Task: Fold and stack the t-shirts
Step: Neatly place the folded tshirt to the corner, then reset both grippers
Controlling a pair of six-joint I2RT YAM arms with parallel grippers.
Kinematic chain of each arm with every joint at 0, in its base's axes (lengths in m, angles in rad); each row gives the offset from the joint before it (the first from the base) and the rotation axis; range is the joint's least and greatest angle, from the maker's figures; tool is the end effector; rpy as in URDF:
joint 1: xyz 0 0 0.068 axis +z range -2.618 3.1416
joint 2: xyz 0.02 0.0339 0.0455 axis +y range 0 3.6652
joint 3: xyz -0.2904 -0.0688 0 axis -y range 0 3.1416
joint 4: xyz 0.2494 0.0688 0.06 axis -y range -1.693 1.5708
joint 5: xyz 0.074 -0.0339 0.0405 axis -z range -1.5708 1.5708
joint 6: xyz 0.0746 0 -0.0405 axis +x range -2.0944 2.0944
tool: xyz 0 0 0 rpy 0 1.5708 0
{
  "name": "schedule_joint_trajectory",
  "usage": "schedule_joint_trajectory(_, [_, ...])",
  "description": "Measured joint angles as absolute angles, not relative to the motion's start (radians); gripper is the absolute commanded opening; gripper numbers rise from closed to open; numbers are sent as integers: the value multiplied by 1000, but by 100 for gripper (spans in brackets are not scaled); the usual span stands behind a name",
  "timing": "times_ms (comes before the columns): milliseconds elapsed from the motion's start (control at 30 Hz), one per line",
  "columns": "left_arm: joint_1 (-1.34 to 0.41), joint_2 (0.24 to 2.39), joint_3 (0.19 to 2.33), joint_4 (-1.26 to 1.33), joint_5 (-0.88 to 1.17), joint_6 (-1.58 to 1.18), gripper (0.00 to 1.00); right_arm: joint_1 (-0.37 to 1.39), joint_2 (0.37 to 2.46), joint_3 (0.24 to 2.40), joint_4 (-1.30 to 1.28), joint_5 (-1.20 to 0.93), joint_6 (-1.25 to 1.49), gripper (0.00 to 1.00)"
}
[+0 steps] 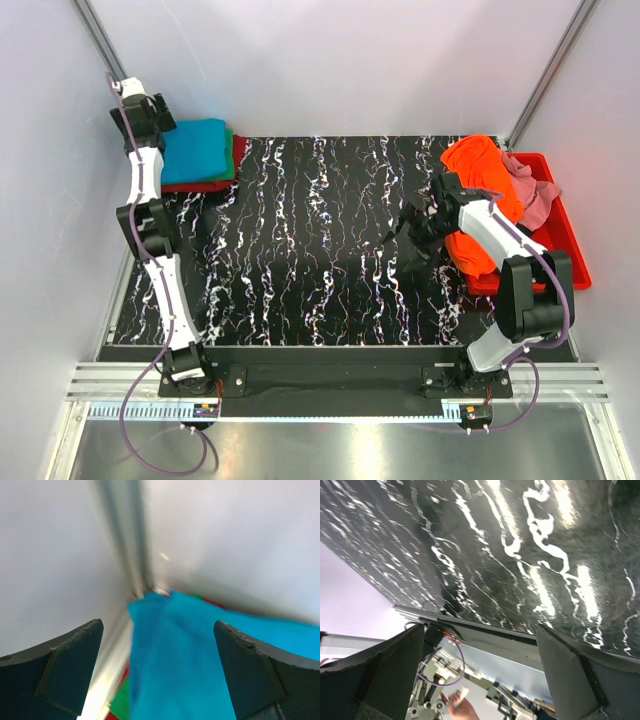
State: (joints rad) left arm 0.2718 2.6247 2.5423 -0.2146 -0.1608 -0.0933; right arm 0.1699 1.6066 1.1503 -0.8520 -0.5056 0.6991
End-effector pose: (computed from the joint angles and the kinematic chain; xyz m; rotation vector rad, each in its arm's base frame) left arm 0.6394 0.1906 0.2531 -0.4490 1.8182 0.2733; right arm 0.3062 0.0892 0.2132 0.6848 2.9179 0.8684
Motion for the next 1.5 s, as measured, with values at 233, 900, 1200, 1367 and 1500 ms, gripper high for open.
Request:
schedule_joint_trajectory(233, [268, 2490, 2424, -243, -316, -187, 99, 172, 1615, 1232, -854, -506, 699, 100])
schedule_joint_trajectory(900, [-146, 1522, 1650, -353, -302, -472, 99, 179, 1430, 1353, -865, -553, 571, 100])
schedule_joint_trajectory(1200, [-225, 1178, 1111, -450, -162, -447, 99, 181, 1223, 1273, -860, -544, 561, 100])
schedule_joint_trajectory(1367, [-303, 1031, 1048, -547, -103, -435, 99, 181, 1158, 1176, -848, -540, 558, 100])
schedule_joint_trajectory(1500, [-379, 944, 1061, -636, -26, -382, 99, 181, 1100, 1090, -838, -534, 553, 100])
